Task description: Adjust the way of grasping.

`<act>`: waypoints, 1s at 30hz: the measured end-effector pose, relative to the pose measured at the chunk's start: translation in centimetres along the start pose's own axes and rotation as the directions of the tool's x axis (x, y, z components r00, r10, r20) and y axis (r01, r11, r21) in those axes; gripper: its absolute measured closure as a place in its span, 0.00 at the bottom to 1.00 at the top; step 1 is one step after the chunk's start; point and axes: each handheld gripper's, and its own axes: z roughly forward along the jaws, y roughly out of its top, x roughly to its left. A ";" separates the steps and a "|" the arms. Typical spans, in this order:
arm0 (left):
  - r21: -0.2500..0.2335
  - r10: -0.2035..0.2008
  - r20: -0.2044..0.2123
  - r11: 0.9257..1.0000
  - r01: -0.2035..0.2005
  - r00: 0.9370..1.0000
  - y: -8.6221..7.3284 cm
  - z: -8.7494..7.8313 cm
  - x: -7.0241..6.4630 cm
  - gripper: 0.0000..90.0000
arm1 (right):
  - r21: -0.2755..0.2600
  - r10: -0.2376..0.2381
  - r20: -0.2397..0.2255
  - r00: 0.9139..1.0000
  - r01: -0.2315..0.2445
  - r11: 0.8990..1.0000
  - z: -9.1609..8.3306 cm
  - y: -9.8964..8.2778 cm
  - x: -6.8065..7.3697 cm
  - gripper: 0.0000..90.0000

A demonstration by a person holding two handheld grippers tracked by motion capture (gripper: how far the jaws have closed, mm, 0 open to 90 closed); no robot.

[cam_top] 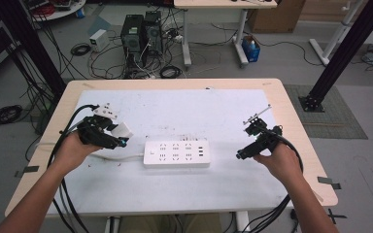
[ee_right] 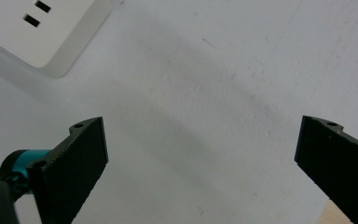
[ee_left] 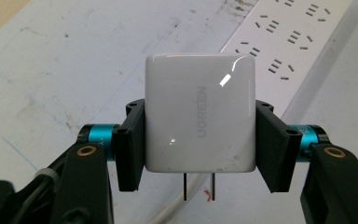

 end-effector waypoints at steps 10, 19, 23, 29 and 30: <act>-0.025 0.076 0.041 0.997 -0.075 0.996 1.5 0.3 -0.8 0.47 | -0.048 0.041 -0.091 0.995 -0.046 0.998 -0.3 0.7 1.2 0.02; -0.061 0.189 0.093 0.981 -0.184 0.977 3.1 2.0 -3.5 0.47 | -0.099 0.132 -0.307 0.943 -0.170 0.980 -0.5 0.8 1.6 0.02; -0.084 0.224 0.118 0.973 -0.215 0.967 3.6 2.3 -4.6 0.47 | -0.112 0.127 -0.349 0.929 -0.176 0.978 -0.5 1.0 2.2 0.02; -0.094 0.275 0.139 0.960 -0.264 0.951 4.3 2.9 -6.0 0.47 | -0.132 0.128 -0.420 0.899 -0.200 0.971 -0.3 1.7 3.2 0.02; -0.095 0.280 0.146 0.959 -0.268 0.949 4.4 3.0 -6.2 0.47 | -0.129 0.132 -0.427 0.895 -0.205 0.970 -0.2 1.8 3.3 0.02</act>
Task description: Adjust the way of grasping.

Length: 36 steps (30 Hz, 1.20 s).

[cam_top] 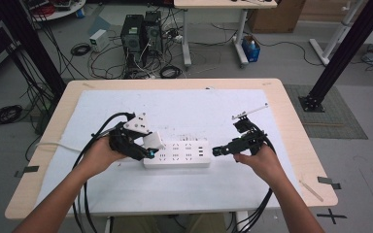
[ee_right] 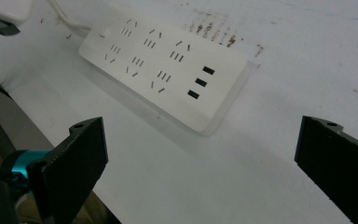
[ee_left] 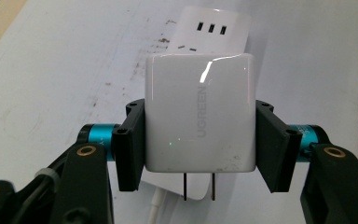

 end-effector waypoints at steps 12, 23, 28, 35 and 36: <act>-0.063 0.046 0.057 0.997 -0.043 0.997 2.2 2.7 -1.7 0.47 | -0.034 0.081 -0.219 0.972 -0.091 0.995 1.9 1.1 1.2 0.02; -0.086 0.079 0.077 0.994 -0.072 0.994 3.3 4.0 -2.4 0.47 | -0.020 0.097 -0.290 0.952 -0.108 0.994 3.4 1.9 2.1 0.02; -0.096 0.098 0.074 0.991 -0.091 0.992 3.8 4.4 -2.7 0.47 | -0.010 0.111 -0.329 0.938 -0.121 0.993 4.1 2.3 2.7 0.05; -0.111 0.118 0.068 0.988 -0.110 0.991 4.1 4.7 -2.8 0.47 | 0.016 0.120 -0.353 0.928 -0.123 0.992 4.7 2.6 3.1 0.07; -0.112 0.119 0.069 0.988 -0.110 0.991 4.2 4.8 -2.9 0.47 | 0.013 0.118 -0.360 0.925 -0.121 0.993 4.7 2.6 3.0 0.07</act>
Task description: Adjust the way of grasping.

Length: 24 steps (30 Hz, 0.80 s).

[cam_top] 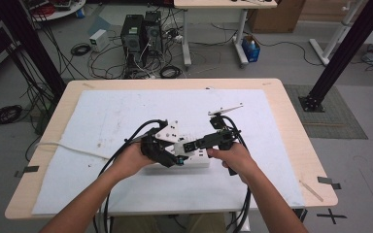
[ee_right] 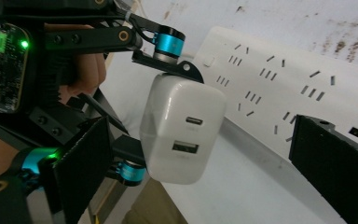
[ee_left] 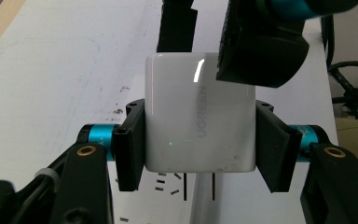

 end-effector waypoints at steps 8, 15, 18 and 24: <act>-0.004 0.013 -0.001 1.000 -0.013 1.000 0.1 0.3 -0.2 0.47 | 0.019 0.022 -0.046 0.999 -0.021 1.000 0.3 0.1 -0.3 0.28; -0.007 0.019 -0.007 1.000 -0.019 1.000 0.2 0.4 -0.2 0.47 | 0.034 0.078 -0.081 0.994 -0.075 0.997 0.6 0.1 -0.4 0.39; -0.006 0.022 -0.008 1.000 -0.022 1.000 0.2 0.3 -0.2 0.47 | 0.038 0.095 -0.086 0.992 -0.092 0.995 0.6 0.0 -0.6 0.44; -0.010 0.028 -0.014 1.000 -0.028 1.000 0.2 0.3 -0.2 0.47 | 0.043 0.135 -0.096 0.986 -0.131 0.990 0.7 0.0 -0.8 0.50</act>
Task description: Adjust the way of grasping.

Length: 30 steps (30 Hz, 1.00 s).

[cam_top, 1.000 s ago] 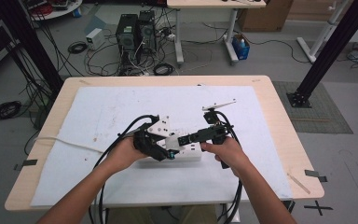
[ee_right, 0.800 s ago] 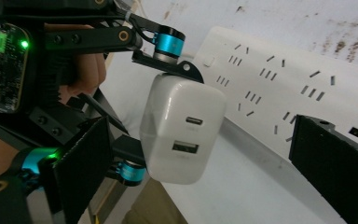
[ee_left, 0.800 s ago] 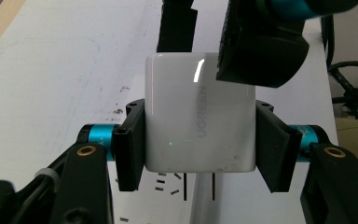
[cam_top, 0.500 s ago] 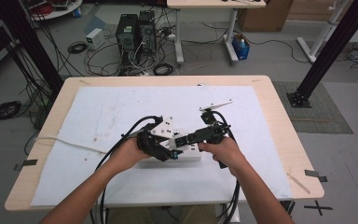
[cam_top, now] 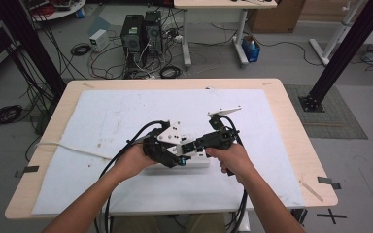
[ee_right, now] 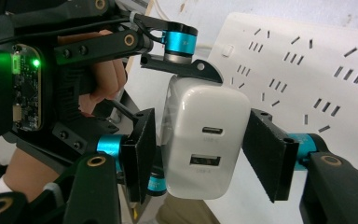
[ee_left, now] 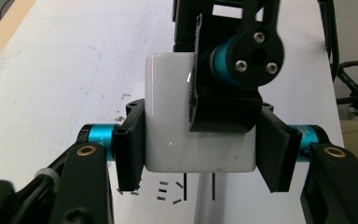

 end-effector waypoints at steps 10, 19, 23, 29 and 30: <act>0.000 0.002 -0.004 1.000 -0.002 1.000 -0.1 0.3 -0.1 0.47 | -0.011 0.112 -0.084 0.990 -0.113 0.993 -0.2 -0.2 -0.9 0.68; 0.039 -0.075 -0.024 0.996 0.076 0.997 -0.8 0.2 0.4 0.26 | -0.046 0.096 -0.046 0.994 -0.098 0.994 -1.2 -0.5 -1.6 0.69; 0.076 -0.148 -0.061 0.985 0.152 0.987 -2.1 -0.9 1.3 0.20 | -0.064 0.046 0.027 0.999 -0.044 0.997 -2.7 -0.7 -2.1 0.69; 0.138 -0.259 -0.113 0.952 0.273 0.959 -4.7 -3.2 2.9 0.20 | -0.069 -0.037 0.176 0.984 0.049 0.996 -5.0 -1.1 -2.2 0.69; 0.163 -0.266 -0.119 0.945 0.283 0.957 -5.1 -3.7 3.2 0.20 | -0.067 -0.054 0.207 0.977 0.069 0.995 -5.4 -1.1 -2.2 0.69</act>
